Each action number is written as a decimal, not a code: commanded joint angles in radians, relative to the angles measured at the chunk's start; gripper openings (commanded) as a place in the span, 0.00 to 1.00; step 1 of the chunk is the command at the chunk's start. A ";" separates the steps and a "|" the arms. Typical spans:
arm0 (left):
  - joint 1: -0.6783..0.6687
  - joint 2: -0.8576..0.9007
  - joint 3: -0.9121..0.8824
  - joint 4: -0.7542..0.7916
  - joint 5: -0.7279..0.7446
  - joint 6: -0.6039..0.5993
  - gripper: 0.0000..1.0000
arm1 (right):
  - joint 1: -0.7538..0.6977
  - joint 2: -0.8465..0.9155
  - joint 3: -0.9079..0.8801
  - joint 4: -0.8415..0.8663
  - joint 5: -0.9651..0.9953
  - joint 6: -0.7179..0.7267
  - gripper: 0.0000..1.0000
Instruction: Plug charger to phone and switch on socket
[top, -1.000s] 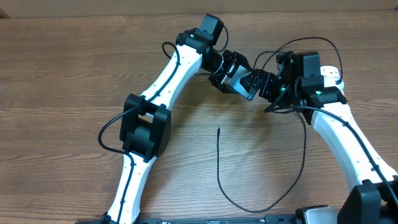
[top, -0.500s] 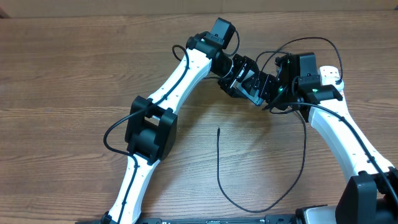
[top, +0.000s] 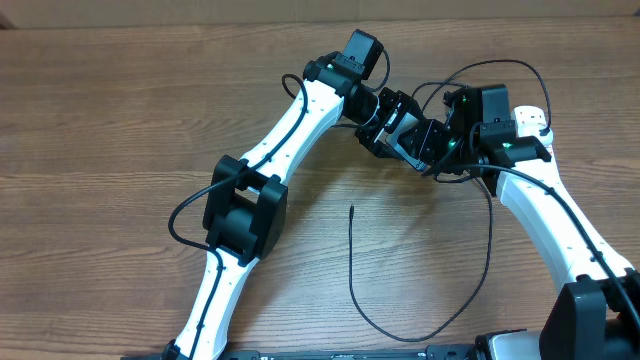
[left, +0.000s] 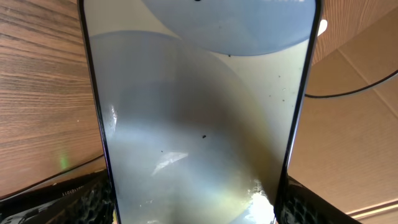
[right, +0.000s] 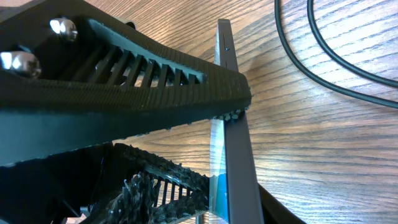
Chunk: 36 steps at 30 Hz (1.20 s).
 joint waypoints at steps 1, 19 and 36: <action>-0.012 -0.005 0.034 0.008 0.064 -0.006 0.04 | 0.002 0.002 0.018 0.003 0.021 0.000 0.45; -0.012 -0.005 0.034 0.016 0.120 -0.006 0.04 | 0.002 0.002 0.018 -0.006 0.050 -0.039 0.33; -0.012 -0.005 0.034 0.016 0.136 -0.006 0.04 | 0.002 0.002 0.018 -0.021 0.054 -0.057 0.19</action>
